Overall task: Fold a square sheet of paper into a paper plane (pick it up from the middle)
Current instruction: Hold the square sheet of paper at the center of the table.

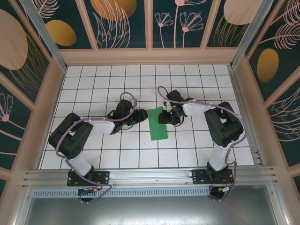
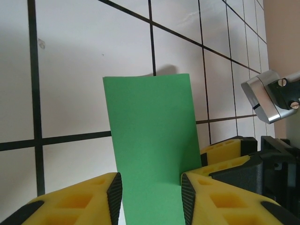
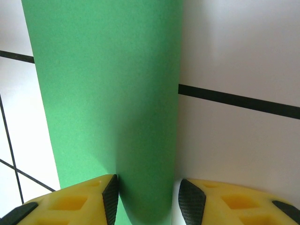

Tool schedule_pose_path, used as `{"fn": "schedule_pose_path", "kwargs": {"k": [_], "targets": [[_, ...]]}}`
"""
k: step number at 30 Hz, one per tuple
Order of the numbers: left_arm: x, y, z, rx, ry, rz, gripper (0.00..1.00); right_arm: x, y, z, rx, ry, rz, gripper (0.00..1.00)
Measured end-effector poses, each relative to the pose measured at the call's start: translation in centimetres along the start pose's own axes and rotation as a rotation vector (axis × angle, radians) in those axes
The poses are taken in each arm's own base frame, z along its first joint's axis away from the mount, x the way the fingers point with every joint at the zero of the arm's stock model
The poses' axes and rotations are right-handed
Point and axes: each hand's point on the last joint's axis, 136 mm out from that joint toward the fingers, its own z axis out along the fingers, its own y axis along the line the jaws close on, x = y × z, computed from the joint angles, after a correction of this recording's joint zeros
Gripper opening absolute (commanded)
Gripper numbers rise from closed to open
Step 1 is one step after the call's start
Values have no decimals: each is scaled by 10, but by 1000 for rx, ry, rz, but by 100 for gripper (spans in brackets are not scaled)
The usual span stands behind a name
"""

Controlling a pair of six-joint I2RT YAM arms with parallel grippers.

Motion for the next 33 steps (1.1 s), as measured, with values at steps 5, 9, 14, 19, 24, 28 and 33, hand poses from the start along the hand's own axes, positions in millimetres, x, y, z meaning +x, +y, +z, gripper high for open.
{"fn": "schedule_pose_path", "kwargs": {"k": [5, 9, 14, 19, 24, 28, 33], "targets": [[2, -3, 6, 9, 13, 6, 40, 0, -1, 0, 6, 2, -1, 45], [5, -4, 7, 15, 22, 7, 40, 0, -3, 0, 18, 1, 0, 43], [6, -4, 8, 17, 29, 7, 40, 1, -3, 1, 22, 1, 1, 44], [8, -1, 12, 10, 38, 4, 39, 1, -2, 1, 21, 3, -2, 47], [13, -7, 19, 21, 58, 10, 36, 1, -1, 1, 22, 6, -2, 48], [17, -15, 24, 41, 79, 17, 32, 1, -1, 1, 22, 7, -3, 47], [22, -15, 30, 40, 101, 14, 24, 1, -1, 1, 22, 6, -3, 47]]}}
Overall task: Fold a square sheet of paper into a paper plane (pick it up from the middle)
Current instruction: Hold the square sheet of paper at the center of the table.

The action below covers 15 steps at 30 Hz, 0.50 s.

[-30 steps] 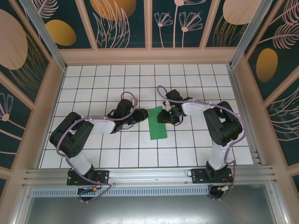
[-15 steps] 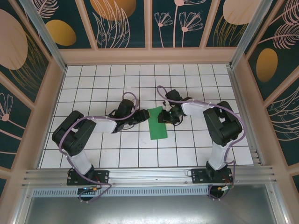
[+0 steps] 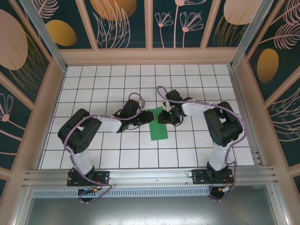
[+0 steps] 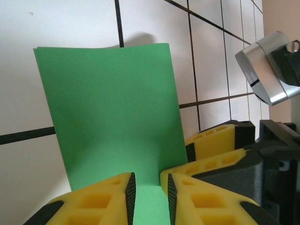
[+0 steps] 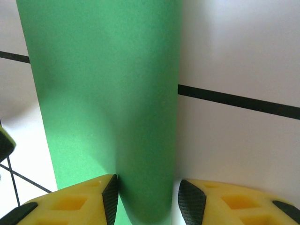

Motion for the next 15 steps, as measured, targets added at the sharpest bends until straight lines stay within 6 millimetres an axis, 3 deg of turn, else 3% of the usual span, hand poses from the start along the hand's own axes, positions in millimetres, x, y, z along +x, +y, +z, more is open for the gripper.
{"fn": "schedule_pose_path", "kwargs": {"k": [15], "targets": [[8, 10, 14, -47, 50, -23, 15, 0, 0, 0, 2, -1, -1, 47]]}}
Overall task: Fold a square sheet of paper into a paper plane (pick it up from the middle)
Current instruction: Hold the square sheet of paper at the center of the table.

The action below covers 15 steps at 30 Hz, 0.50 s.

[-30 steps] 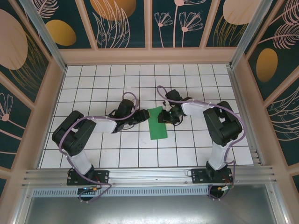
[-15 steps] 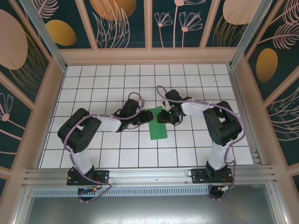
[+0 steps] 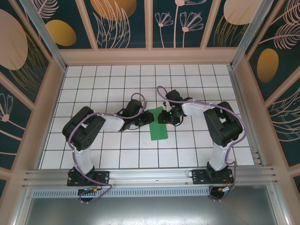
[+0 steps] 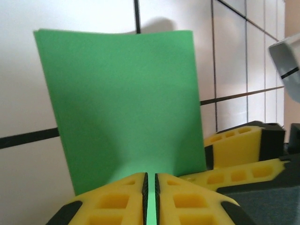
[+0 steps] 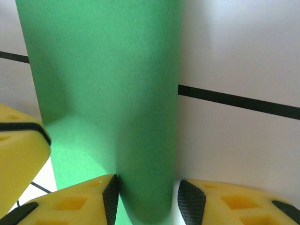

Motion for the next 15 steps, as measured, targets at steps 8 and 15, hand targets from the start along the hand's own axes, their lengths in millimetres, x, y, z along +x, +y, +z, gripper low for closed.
{"fn": "schedule_pose_path", "kwargs": {"k": [8, 15], "targets": [[4, 12, 5, -57, 23, -25, 3, 0, 0, 0, 1, 0, -1, 47], [3, 15, 5, -92, 23, -37, 0, -3, 4, -4, -4, -13, -8, 48]]}}
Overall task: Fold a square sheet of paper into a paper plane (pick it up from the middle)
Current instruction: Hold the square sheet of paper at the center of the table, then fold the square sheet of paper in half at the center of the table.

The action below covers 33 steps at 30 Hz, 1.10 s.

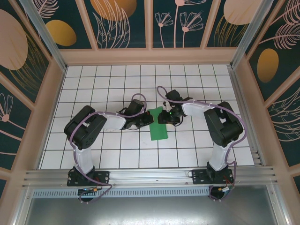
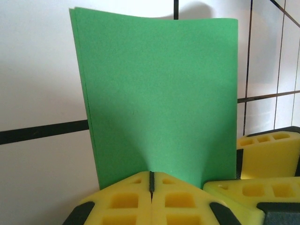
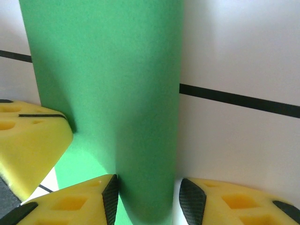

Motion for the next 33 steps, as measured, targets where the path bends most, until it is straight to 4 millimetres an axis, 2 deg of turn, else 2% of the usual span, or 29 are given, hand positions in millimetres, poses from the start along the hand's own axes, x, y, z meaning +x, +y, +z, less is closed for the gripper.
{"fn": "schedule_pose_path", "kwargs": {"k": [7, 11, 15, 18, 21, 23, 27, 33], "targets": [[0, 0, 0, -4, 2, -1, 0, -6, 5, -12, 0, -59, -16, 55], [0, 1, 1, -5, 3, -1, 0, -21, -5, -36, 15, -156, 27, 55], [0, 1, 2, -2, 1, 0, 0, -40, 9, -67, -30, -272, 37, 46], [0, 0, 2, 0, 0, 1, 0, -48, 19, -75, -76, -318, 46, 31], [-1, 0, 2, 1, -1, 1, 0, -48, 27, -72, -116, -315, 59, 14], [-1, 0, 3, 1, -1, 1, 0, -47, 32, -66, -137, -301, 55, 8], [-1, 0, 3, 3, -2, 2, 0, -38, 37, -45, -155, -240, 61, 3], [-1, 0, 3, 5, -3, 3, 0, -23, 33, -12, -139, -150, 68, 1]]}}
